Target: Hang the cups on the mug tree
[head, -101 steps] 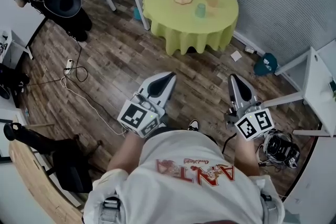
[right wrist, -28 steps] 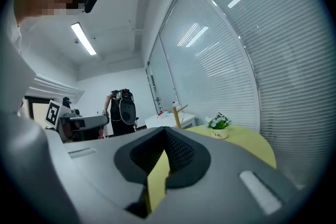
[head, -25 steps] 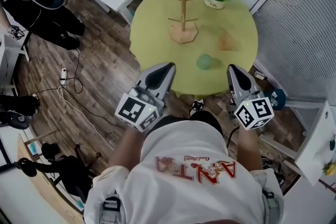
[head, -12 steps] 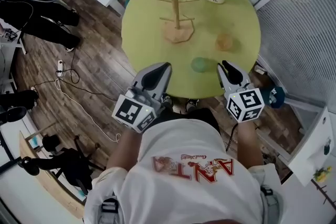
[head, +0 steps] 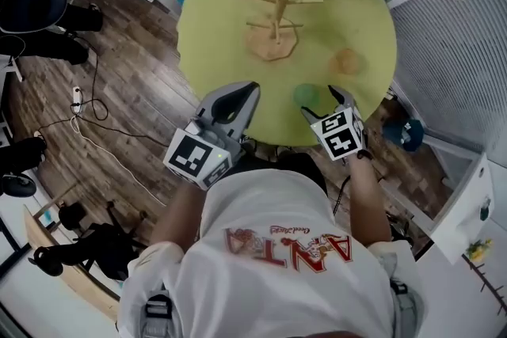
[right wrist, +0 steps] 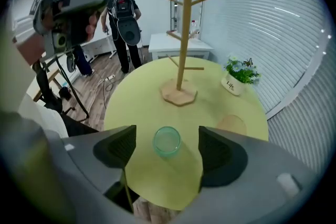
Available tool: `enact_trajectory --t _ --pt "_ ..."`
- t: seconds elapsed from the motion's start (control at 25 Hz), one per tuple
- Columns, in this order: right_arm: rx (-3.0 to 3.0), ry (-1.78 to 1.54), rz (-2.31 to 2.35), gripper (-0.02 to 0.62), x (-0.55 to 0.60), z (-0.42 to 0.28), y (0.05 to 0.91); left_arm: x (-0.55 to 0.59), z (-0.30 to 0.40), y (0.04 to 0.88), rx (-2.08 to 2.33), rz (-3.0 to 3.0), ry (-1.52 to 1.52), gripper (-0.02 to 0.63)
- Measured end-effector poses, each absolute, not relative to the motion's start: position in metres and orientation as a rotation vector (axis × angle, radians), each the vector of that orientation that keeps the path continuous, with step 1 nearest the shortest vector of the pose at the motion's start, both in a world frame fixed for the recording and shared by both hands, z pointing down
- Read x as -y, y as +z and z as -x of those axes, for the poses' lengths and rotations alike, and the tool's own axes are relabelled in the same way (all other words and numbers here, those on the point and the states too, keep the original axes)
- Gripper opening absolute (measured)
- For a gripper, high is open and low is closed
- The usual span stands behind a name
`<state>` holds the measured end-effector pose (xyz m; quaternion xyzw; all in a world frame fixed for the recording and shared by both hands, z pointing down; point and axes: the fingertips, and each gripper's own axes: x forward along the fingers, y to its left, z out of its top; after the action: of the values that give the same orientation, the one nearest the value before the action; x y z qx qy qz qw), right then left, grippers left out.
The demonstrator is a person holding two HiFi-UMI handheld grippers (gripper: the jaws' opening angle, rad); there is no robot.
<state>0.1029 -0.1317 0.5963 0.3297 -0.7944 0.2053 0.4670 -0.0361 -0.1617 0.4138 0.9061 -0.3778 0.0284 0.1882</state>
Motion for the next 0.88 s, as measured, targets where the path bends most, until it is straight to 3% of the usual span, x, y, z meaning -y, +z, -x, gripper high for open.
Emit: enact_trajectory --t 0.56,0.88 --pt "1.726 0.516 -0.585 0.353 0.133 -0.091 0.71 0.175 0.061 0.437 1.067 -2.47 0.11 0.009" --pt "1.707 0.543 -0.646 0.341 0.141 -0.097 0.723 0.183 0.061 0.44 1.076 -2.457 0.106 0.009"
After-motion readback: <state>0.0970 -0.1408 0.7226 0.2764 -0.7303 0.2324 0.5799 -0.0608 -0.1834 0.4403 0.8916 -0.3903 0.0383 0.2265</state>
